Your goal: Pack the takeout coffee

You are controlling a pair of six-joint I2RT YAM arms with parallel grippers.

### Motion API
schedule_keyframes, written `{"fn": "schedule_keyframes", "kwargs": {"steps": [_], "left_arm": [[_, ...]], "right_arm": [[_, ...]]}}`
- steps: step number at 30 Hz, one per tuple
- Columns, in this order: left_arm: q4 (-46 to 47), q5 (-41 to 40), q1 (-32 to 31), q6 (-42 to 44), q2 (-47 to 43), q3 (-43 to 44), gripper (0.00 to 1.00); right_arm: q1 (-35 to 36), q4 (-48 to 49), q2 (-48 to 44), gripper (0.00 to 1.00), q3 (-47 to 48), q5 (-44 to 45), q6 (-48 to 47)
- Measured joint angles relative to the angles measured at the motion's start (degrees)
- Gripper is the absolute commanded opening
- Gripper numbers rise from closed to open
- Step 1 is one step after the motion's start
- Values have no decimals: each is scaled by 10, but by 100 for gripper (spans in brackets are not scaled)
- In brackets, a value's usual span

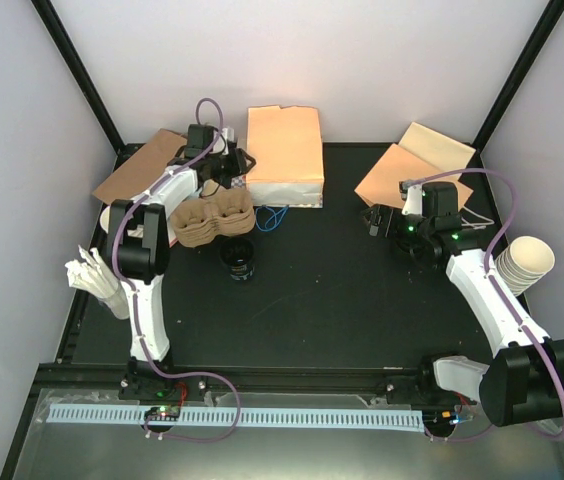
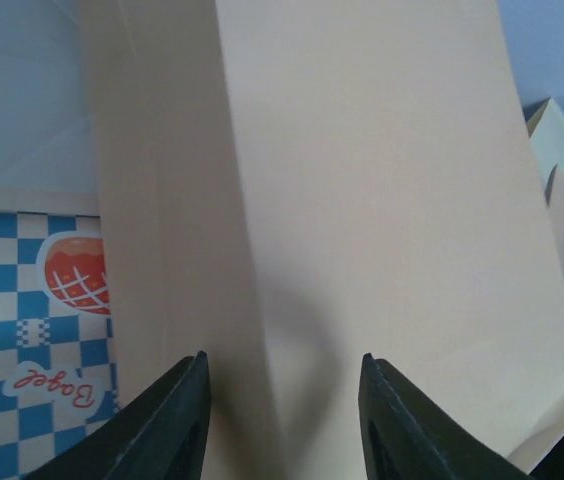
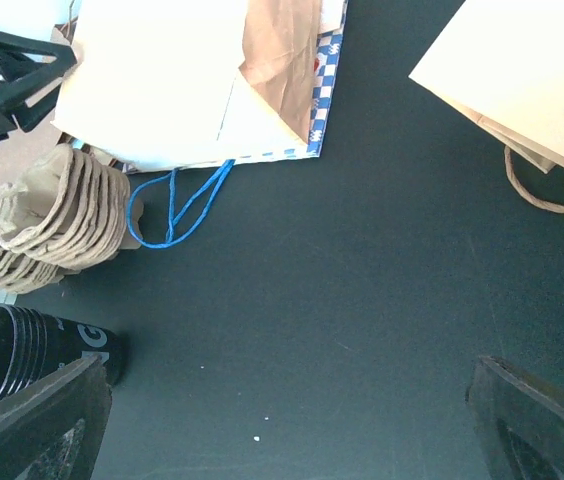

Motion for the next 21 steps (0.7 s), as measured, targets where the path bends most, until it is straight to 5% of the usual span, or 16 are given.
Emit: {"fn": "schedule_keyframes", "kwargs": {"steps": [4,7,21], "left_arm": [[-5,5,0,-2,3,0,12],[-4,13,0,1,3,0,3],[51,23,-23,45,-119,-103,2]], "right_arm": [[0,2,0,100,0,-1,0],[0,2,0,100,-1,-1,0],[0,-1,-1,100,-1,-1,0]]}}
